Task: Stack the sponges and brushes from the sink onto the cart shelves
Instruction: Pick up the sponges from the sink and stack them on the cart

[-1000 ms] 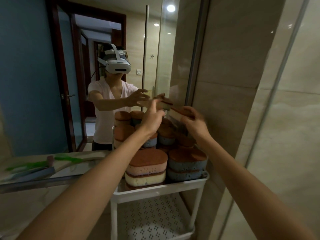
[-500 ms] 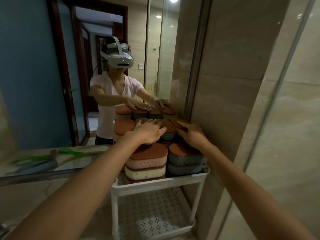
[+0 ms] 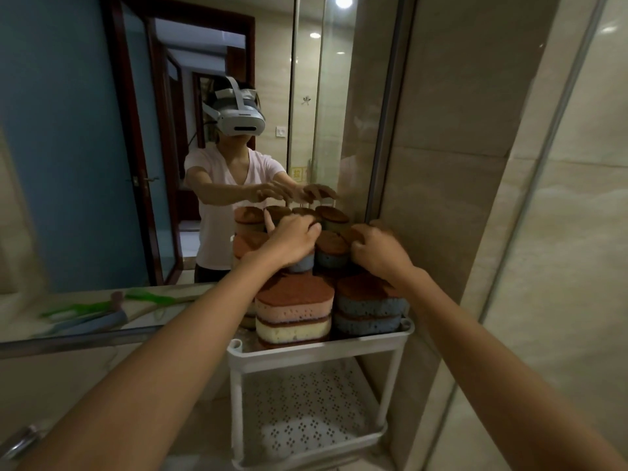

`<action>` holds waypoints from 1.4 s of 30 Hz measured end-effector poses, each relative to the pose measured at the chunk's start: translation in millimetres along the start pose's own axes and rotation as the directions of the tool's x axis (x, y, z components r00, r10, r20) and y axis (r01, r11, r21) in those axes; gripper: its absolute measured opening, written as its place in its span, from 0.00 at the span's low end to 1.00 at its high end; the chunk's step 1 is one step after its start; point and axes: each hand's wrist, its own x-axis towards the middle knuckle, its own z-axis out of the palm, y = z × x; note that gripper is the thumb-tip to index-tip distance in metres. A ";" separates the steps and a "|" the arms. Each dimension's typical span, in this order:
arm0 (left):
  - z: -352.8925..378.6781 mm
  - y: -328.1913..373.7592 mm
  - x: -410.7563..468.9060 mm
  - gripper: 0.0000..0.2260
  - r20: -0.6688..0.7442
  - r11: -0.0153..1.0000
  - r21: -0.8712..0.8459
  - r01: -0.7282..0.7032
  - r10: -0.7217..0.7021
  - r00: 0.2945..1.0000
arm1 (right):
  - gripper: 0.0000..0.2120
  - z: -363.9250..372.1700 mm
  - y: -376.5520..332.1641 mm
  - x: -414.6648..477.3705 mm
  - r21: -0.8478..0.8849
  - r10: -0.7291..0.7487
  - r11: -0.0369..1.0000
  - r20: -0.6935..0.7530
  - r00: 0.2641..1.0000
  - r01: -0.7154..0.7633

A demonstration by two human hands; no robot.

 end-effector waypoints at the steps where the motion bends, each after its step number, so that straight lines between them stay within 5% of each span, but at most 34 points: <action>1: -4.8 -0.4 -2.6 0.17 -0.058 1.000 -0.013 0.005 -0.006 0.998 | 0.14 -0.9 -9.2 -6.2 0.016 -0.033 0.999 -0.053 0.998 0.034; 5: -24.0 -9.3 -21.8 0.16 -0.232 0.991 -0.135 0.011 -0.042 0.972 | 0.13 4.1 -53.9 -34.1 0.083 -0.165 0.978 -0.245 0.955 0.190; 12: -32.7 -73.1 -119.3 0.12 -0.412 0.923 -0.353 0.154 -0.301 0.860 | 0.09 77.8 -135.3 -95.8 0.309 -0.302 0.864 -0.312 0.901 0.397; 19: 48.0 -184.1 -234.4 0.10 -0.156 0.749 -0.359 0.557 -0.637 0.755 | 0.11 210.2 -161.1 -167.3 0.419 -0.305 0.888 0.229 0.924 0.189; 24: 113.3 -241.4 -306.2 0.09 0.172 0.633 -0.147 0.760 -0.740 0.650 | 0.13 348.0 -115.0 -208.1 0.139 -0.102 0.990 0.673 0.733 0.010; 29: 154.8 -281.6 -352.8 0.10 0.324 0.557 0.008 0.830 -0.787 0.525 | 0.30 418.2 -72.3 -222.9 0.020 0.098 0.985 0.759 0.644 -0.173; 34: 184.6 -316.4 -383.4 0.15 0.462 0.662 0.197 0.723 -0.713 0.528 | 0.32 439.8 -69.7 -214.8 -0.040 0.159 0.978 0.774 0.613 -0.203; 37: 204.3 -339.0 -399.3 0.29 0.518 0.809 0.254 0.530 -0.577 0.632 | 0.35 451.1 -69.3 -211.7 -0.115 0.235 0.966 0.762 0.604 -0.230; 42: 229.8 -362.3 -410.2 0.35 0.682 0.881 0.447 0.152 -0.446 0.580 | 0.24 464.8 -60.6 -216.5 -0.214 0.268 0.963 0.744 0.613 -0.162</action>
